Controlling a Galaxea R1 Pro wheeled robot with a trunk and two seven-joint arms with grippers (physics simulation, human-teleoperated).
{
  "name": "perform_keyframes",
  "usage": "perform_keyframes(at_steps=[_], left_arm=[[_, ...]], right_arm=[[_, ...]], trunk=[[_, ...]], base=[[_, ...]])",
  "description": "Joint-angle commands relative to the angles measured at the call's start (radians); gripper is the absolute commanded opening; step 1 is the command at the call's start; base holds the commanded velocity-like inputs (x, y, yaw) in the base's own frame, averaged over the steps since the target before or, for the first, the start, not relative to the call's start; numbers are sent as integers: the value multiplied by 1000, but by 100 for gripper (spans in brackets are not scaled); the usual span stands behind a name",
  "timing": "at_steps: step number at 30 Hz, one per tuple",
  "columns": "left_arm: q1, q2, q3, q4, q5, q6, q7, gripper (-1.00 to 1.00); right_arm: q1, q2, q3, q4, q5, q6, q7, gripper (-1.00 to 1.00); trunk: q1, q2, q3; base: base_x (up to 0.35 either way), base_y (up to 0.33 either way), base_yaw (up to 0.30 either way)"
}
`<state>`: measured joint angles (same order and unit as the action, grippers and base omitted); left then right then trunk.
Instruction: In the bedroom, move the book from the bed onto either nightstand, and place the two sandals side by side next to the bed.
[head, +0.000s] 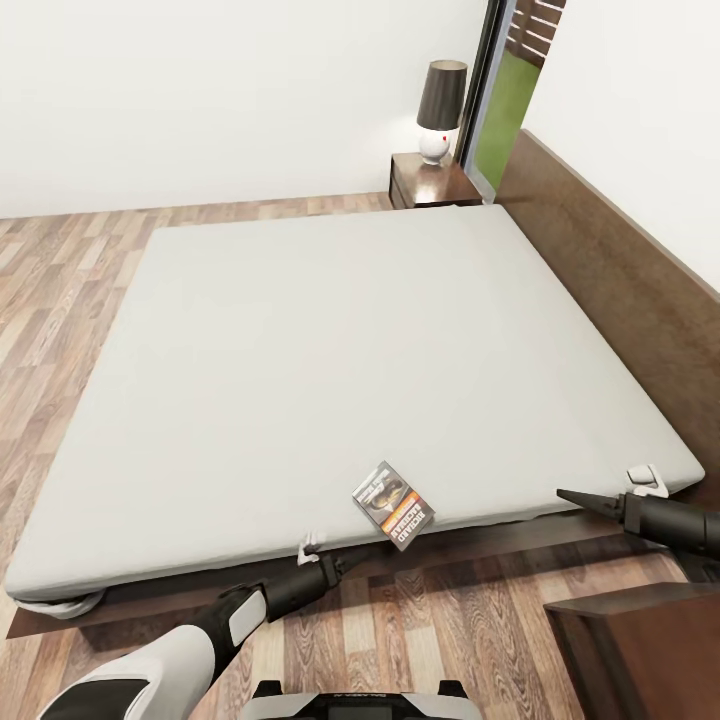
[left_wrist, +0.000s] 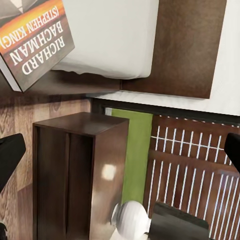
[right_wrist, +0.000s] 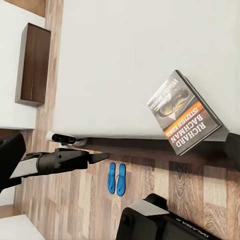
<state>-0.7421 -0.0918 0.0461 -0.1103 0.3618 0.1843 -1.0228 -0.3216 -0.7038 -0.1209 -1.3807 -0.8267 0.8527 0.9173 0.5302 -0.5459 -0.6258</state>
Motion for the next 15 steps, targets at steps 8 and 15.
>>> perform_keyframes(at_steps=[8,15], left_arm=[[0,0,5,0,0,10,-3,100],[0,0,4,0,0,10,-3,100]], right_arm=[[-1,0,0,0,-2,5,2,100],[-1,0,0,0,-2,5,2,100]], trunk=[[0,-1,-1],[0,-1,-1]], base=[[0,0,-105],[0,0,-196]])
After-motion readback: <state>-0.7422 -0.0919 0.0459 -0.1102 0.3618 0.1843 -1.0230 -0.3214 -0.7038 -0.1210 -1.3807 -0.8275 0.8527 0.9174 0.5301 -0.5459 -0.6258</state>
